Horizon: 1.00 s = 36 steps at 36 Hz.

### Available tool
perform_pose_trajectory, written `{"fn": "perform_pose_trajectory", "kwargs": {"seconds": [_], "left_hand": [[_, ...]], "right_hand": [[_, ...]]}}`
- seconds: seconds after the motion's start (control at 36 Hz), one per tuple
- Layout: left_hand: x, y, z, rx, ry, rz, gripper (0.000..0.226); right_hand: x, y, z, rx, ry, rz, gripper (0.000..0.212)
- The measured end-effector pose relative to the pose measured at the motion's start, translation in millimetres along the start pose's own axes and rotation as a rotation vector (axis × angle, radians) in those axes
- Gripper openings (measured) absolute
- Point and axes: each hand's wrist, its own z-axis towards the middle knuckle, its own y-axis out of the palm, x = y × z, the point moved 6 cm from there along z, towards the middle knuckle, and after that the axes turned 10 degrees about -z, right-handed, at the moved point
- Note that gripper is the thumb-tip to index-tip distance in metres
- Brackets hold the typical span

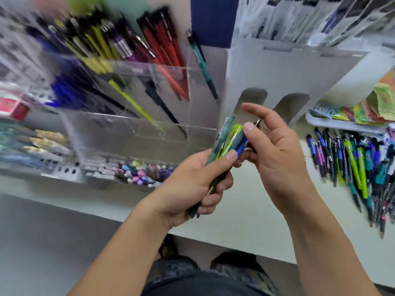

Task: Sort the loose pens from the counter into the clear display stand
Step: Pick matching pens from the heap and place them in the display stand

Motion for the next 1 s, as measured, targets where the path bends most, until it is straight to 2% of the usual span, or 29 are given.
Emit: {"fn": "perform_pose_trajectory", "kwargs": {"seconds": [0.08, 0.25, 0.42, 0.5, 0.58, 0.67, 0.78, 0.92, 1.0], "left_hand": [[18, -31, -21, -0.039, 0.032, -0.041, 0.037], [47, -89, -39, 0.082, 0.176, 0.025, 0.026], [58, -109, -46, 0.031, 0.187, -0.028, 0.030], [59, -111, -47, -0.002, 0.165, -0.035, 0.033], [59, -110, -48, -0.021, 0.138, -0.026, 0.026], [61, -108, -49, 0.011, 0.142, -0.002, 0.022], [62, -104, -49, 0.046, 0.134, -0.041, 0.026], [64, -99, -44, 0.114, 0.167, 0.042, 0.016], [61, -94, -42, 0.113, 0.166, 0.074, 0.022]], "right_hand": [[-12, 41, 1, 0.041, -0.014, -0.026, 0.024], [-24, 103, 11, 0.039, 0.083, 0.034, 0.030], [-26, 130, 7, -0.026, 0.153, 0.185, 0.031], [-25, 133, 9, 0.007, 0.141, 0.125, 0.029], [-23, 129, 13, 0.066, 0.130, 0.143, 0.028], [-22, 125, 17, 0.117, 0.155, 0.187, 0.032], [-18, 126, 24, 0.101, 0.182, 0.247, 0.025], [-23, 110, 33, 0.126, 0.097, 0.206, 0.021], [-22, 92, 34, 0.210, 0.051, 0.204, 0.018]]}}
